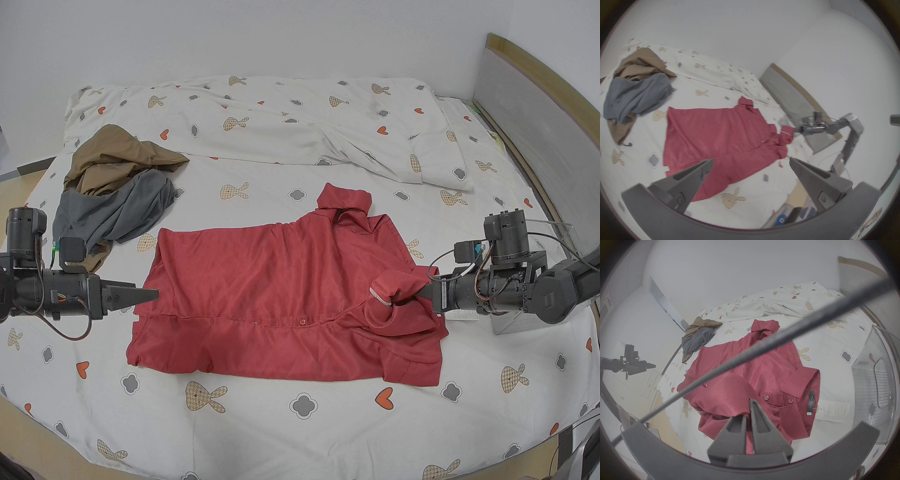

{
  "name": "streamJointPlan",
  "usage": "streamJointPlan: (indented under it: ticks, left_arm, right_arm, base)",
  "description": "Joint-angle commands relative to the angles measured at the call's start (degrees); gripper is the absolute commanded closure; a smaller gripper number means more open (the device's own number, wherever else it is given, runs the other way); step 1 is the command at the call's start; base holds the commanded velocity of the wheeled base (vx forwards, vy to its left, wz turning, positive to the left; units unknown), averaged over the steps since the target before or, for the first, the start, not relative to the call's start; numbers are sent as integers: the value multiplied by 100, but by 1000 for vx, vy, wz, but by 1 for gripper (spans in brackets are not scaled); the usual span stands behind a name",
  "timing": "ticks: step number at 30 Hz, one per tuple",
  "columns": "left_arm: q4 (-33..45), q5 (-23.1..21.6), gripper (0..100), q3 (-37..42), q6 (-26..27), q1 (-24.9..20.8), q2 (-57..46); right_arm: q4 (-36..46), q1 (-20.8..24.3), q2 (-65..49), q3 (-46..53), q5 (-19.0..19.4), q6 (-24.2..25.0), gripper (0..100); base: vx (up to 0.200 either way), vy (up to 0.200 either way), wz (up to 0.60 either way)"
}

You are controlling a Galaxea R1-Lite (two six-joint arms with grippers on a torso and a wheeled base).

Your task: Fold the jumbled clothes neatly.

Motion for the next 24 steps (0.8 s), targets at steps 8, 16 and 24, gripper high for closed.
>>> streamJointPlan:
  ticks: [8, 16, 24]
  left_arm:
    - [-1333, 1788, 0, 316, -302, 334, 2368]
    - [-1333, 1560, 0, -133, -170, 360, 2789]
    - [-1316, 1551, 0, -572, -170, 360, 2939]
  right_arm:
    - [-19, -41, -63, 142, 10, 68, 100]
    - [-28, -41, -46, 142, 10, 77, 100]
    - [-28, -41, -63, 194, 10, 77, 100]
  base:
    - [0, 0, 0]
    - [0, 0, 0]
    - [0, 0, 0]
